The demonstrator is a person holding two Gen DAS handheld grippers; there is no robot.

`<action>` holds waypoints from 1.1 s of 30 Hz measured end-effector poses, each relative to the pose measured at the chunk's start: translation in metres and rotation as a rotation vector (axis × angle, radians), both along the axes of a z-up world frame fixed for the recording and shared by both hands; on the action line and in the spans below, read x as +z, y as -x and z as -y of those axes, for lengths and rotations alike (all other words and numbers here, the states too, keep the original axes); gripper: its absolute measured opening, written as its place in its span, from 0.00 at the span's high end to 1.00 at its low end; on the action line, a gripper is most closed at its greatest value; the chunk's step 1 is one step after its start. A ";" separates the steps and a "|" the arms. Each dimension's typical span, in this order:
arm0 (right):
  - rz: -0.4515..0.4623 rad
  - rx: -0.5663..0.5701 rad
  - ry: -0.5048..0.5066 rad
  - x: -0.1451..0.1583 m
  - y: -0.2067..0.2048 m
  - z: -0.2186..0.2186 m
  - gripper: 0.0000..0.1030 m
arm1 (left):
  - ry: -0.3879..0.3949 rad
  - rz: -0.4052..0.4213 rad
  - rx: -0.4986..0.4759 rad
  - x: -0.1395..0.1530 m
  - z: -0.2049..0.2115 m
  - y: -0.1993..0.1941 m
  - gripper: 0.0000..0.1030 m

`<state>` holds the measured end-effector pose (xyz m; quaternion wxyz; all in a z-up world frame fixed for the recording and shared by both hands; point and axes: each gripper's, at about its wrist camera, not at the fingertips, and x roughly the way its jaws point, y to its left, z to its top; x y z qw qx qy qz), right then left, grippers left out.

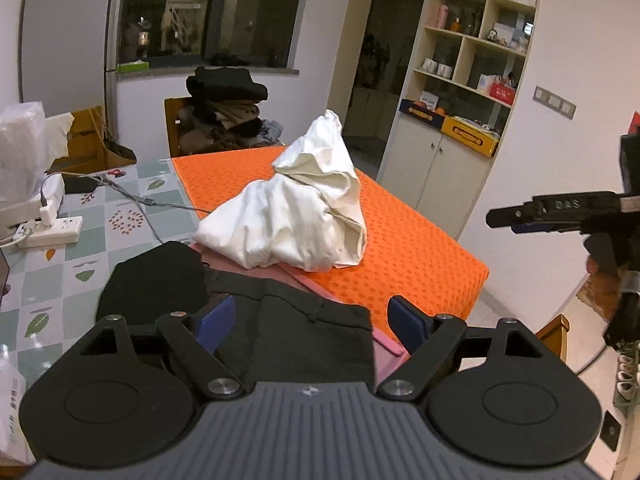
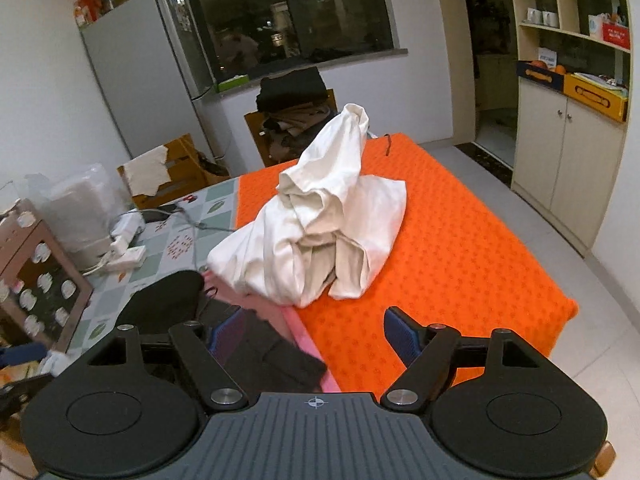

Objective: Fold clothes

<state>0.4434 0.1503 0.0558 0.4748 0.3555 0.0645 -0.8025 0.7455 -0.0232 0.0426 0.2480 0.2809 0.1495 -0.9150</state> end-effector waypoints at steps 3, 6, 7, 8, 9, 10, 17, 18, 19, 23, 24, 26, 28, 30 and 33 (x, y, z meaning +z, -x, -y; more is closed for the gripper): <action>-0.008 0.044 0.005 -0.001 0.004 -0.027 0.22 | 0.007 0.013 0.049 -0.003 -0.035 0.026 0.15; -0.019 0.101 0.017 -0.001 0.019 -0.055 0.21 | 0.012 0.023 0.106 -0.006 -0.074 0.056 0.15; -0.021 0.119 0.022 -0.001 0.025 -0.065 0.21 | 0.013 0.030 0.122 -0.007 -0.088 0.067 0.15; -0.023 0.136 0.027 0.000 0.032 -0.074 0.21 | 0.013 0.037 0.139 -0.008 -0.100 0.078 0.15; -0.023 0.143 0.028 0.000 0.040 -0.084 0.21 | 0.006 0.041 0.154 -0.008 -0.113 0.090 0.15; -0.023 0.150 0.028 0.000 0.049 -0.093 0.20 | -0.006 0.041 0.168 -0.008 -0.124 0.102 0.15; 0.021 0.176 0.005 -0.003 0.120 -0.143 0.20 | -0.054 0.047 0.212 -0.007 -0.175 0.183 0.15; 0.027 0.180 0.004 -0.004 0.132 -0.147 0.20 | -0.049 0.050 0.218 -0.007 -0.180 0.196 0.15; 0.032 0.184 0.003 -0.006 0.145 -0.152 0.20 | -0.046 0.051 0.228 -0.007 -0.183 0.209 0.14; 0.038 0.218 0.000 -0.011 0.195 -0.163 0.20 | -0.037 0.053 0.291 -0.011 -0.191 0.260 0.13; 0.044 0.234 0.004 -0.012 0.210 -0.163 0.20 | -0.042 0.048 0.314 -0.012 -0.191 0.273 0.13; 0.058 0.273 0.008 -0.014 0.239 -0.162 0.20 | -0.059 0.032 0.359 -0.015 -0.191 0.299 0.13; 0.059 0.321 0.013 -0.014 0.265 -0.159 0.20 | -0.069 0.031 0.403 -0.018 -0.189 0.326 0.13; 0.051 0.362 0.006 -0.011 0.291 -0.153 0.20 | -0.090 0.040 0.431 -0.016 -0.185 0.352 0.13; 0.023 0.435 -0.003 -0.006 0.325 -0.142 0.20 | -0.099 0.051 0.475 -0.011 -0.185 0.395 0.13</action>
